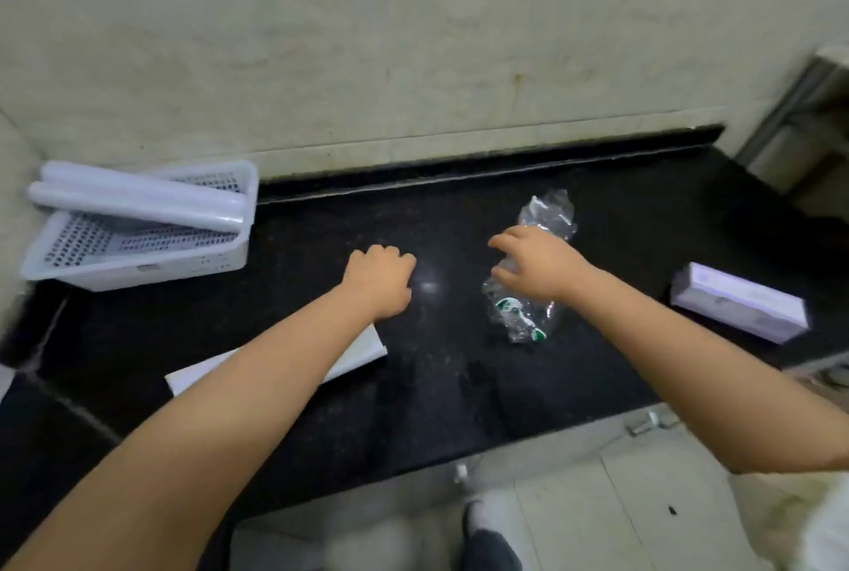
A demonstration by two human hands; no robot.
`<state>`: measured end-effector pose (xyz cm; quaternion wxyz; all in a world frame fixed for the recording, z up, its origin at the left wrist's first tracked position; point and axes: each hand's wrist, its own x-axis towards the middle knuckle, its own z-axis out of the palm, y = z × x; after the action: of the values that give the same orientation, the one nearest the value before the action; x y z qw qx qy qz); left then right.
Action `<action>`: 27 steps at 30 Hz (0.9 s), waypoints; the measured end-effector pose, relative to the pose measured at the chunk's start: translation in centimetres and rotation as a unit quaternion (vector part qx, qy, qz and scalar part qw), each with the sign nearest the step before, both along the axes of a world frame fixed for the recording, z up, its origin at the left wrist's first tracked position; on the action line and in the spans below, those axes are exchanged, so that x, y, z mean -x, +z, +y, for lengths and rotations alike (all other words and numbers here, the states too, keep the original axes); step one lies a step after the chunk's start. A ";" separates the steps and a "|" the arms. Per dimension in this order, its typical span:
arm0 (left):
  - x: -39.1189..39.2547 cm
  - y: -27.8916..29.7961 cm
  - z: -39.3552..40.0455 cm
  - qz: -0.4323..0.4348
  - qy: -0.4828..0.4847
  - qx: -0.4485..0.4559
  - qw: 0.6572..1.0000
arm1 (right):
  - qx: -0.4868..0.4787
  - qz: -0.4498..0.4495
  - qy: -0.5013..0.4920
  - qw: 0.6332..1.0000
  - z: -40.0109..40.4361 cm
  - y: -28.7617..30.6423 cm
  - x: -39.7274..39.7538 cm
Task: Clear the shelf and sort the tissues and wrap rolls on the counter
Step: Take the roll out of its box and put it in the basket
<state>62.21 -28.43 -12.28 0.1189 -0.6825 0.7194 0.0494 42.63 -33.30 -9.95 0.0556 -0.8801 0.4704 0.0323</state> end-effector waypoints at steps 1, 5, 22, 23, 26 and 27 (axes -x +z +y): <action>2.2 -0.2 -0.6 -0.003 -0.028 0.000 1.000 | -0.007 0.005 -0.026 1.000 0.1 -0.2 2.4; 11.3 -0.8 -3.4 0.019 -0.108 -0.002 0.994 | -0.034 0.015 -0.137 0.990 -0.2 -1.1 12.2; 38.2 -8.2 -18.4 0.158 -0.111 -0.107 0.975 | -0.182 -0.089 -0.326 0.923 -8.7 -10.3 44.1; 38.7 -8.6 -18.7 0.173 -0.096 -0.104 0.975 | -0.185 -0.117 -0.326 0.920 -8.8 -11.1 44.6; 39.6 -9.3 -19.1 0.213 -0.049 -0.115 0.969 | -0.192 -0.181 -0.314 0.912 -9.1 -13.0 44.8; 39.8 -9.6 -19.4 0.219 -0.043 -0.124 0.967 | -0.195 -0.196 -0.305 0.911 -9.4 -13.5 44.7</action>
<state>22.43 -47.79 -21.86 0.0441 -0.6033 0.7450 0.2810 -2.07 -42.70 -23.46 0.3241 -0.6541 0.6801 -0.0681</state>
